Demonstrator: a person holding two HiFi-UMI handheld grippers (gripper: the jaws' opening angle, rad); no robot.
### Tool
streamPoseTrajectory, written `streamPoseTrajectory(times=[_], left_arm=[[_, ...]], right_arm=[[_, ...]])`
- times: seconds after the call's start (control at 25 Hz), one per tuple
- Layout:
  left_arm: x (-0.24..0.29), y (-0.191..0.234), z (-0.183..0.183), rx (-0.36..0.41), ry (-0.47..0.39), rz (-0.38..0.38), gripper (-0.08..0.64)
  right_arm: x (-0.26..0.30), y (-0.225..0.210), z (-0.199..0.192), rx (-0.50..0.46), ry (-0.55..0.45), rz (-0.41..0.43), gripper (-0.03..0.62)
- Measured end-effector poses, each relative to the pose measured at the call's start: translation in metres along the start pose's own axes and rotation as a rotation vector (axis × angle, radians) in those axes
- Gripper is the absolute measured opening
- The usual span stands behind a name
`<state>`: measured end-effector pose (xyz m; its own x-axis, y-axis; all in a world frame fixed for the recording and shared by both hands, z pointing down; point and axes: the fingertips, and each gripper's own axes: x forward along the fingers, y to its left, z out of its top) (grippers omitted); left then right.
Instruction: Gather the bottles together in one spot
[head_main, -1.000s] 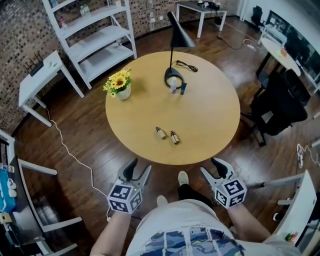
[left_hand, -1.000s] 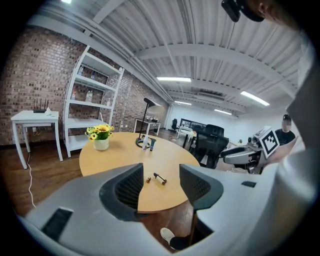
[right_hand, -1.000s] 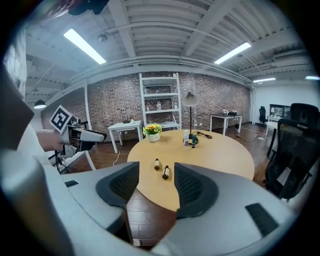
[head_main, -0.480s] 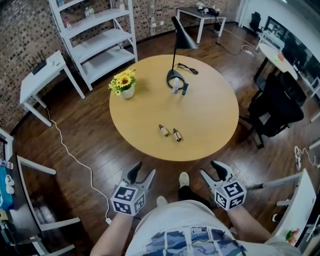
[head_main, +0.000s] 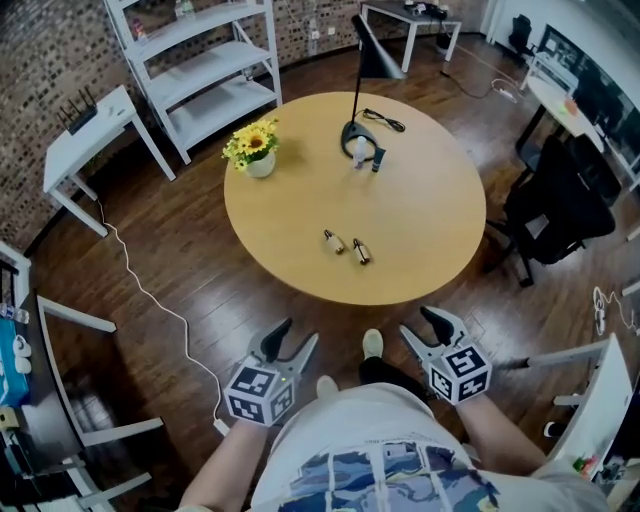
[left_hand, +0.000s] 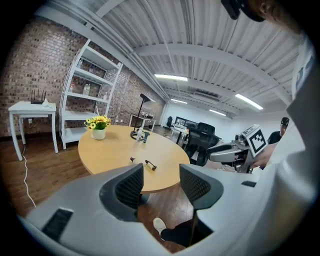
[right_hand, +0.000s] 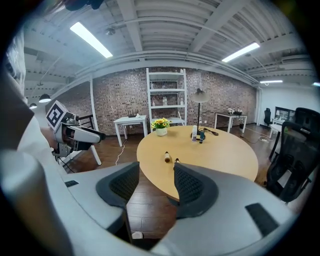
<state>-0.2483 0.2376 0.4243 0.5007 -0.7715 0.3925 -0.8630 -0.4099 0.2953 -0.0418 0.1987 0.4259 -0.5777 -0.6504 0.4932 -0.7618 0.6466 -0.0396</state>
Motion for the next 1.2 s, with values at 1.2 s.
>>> streamPoseTrajectory(times=[1.2], left_arm=[[0.129, 0.033, 0.027, -0.15, 0.17, 0.244, 0.218]], right_arm=[[0.302, -0.114, -0.077, -0.05, 0.372, 0.215, 0.152]])
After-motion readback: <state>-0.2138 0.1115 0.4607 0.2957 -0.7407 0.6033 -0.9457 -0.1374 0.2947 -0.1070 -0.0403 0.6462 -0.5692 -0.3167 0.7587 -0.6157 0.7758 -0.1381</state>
